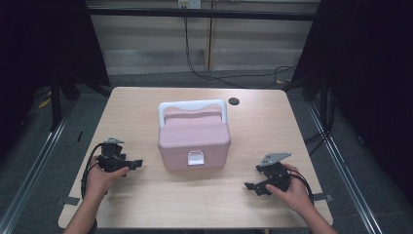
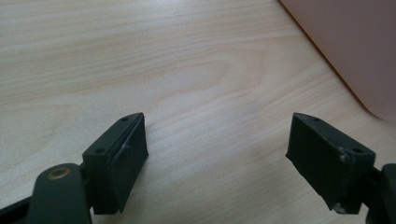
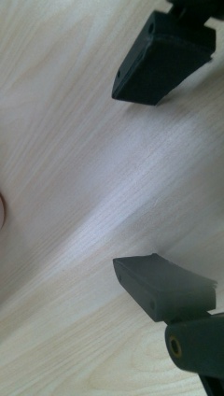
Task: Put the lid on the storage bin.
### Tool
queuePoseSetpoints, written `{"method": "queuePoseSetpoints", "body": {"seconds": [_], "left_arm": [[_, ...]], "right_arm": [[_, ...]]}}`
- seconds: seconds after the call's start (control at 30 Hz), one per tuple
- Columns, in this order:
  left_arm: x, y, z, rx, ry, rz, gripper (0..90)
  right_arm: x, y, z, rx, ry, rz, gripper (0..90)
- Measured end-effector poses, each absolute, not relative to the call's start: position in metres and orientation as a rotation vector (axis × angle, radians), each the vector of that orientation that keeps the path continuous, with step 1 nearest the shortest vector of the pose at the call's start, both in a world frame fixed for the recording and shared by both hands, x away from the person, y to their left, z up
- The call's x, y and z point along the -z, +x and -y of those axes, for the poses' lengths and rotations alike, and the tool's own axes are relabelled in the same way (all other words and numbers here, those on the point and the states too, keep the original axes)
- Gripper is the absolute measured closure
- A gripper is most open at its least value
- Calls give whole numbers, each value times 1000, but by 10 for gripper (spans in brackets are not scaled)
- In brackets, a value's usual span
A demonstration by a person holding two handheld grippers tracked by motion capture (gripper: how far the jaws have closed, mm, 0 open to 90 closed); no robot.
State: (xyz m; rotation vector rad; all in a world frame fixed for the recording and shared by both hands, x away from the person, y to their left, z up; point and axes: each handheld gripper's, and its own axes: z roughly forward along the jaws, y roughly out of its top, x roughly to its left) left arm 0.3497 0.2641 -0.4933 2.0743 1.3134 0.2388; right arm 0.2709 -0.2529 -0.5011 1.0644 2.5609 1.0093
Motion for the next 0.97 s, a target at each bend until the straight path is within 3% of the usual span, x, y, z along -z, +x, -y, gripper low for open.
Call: {"method": "queuePoseSetpoints", "body": {"seconds": [0.43,0.57,0.97], "left_arm": [[508,333,-265,-389,2043,-1150,145],[509,330,-262,-444,2100,-1108,136],[510,329,-260,-453,2099,-1118,123]], "right_arm": [[511,262,254,-1069,1019,-2460,137],[511,262,254,-1069,1019,-2460,137],[511,261,254,-1070,1019,-2460,137]]}}
